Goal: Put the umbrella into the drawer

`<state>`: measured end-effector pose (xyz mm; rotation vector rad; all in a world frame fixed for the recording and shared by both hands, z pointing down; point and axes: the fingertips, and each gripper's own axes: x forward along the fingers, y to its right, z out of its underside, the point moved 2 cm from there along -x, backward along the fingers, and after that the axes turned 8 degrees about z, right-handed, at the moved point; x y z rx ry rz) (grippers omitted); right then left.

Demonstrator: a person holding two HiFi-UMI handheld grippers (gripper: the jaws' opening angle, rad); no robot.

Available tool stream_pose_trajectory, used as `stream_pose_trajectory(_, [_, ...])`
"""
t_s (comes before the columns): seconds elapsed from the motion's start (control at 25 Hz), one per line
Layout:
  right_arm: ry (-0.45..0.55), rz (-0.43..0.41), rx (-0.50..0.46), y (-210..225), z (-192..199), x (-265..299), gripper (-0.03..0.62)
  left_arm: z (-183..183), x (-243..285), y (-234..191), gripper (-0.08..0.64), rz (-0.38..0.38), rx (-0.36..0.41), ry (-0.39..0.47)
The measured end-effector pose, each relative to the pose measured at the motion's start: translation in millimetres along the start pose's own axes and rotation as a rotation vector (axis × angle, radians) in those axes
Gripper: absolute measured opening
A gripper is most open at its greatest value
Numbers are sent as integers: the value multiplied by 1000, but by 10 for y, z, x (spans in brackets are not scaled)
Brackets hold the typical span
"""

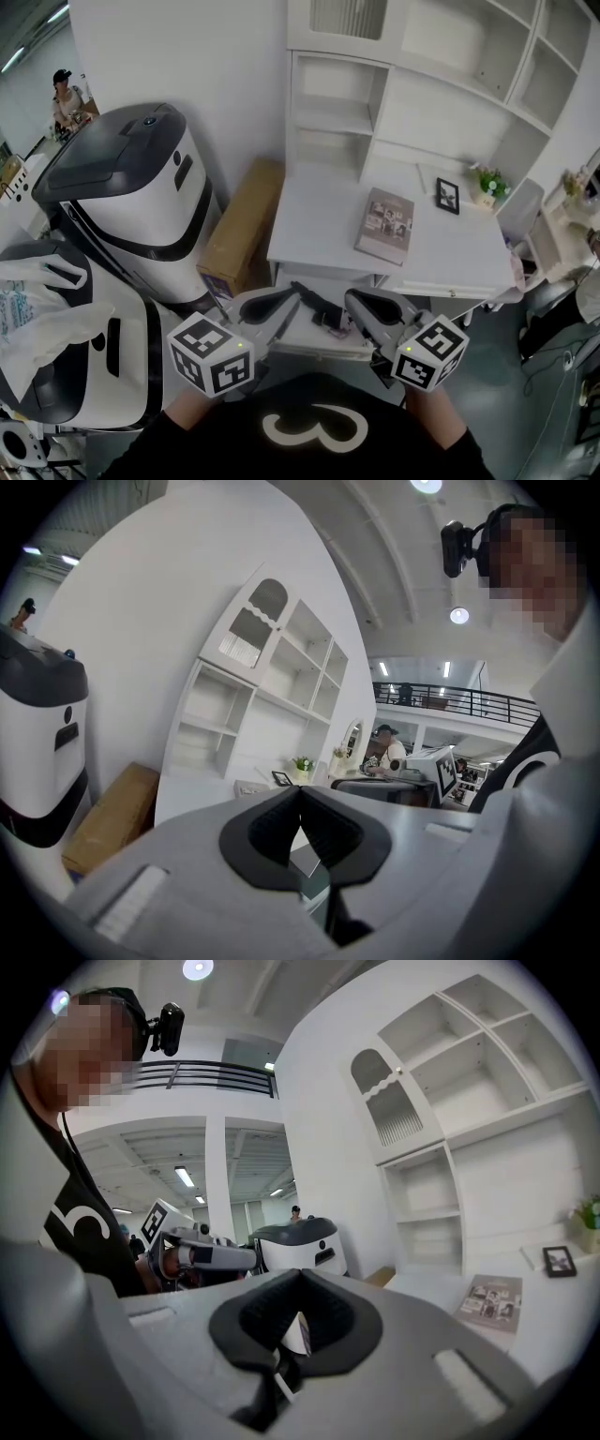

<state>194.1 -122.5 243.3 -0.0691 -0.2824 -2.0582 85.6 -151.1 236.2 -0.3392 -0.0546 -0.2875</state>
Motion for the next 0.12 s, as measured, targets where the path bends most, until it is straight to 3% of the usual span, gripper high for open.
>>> stream_pose_trajectory(0.12, [5, -3, 6, -30, -13, -23, 2, 15, -3, 17, 8, -3, -1, -10])
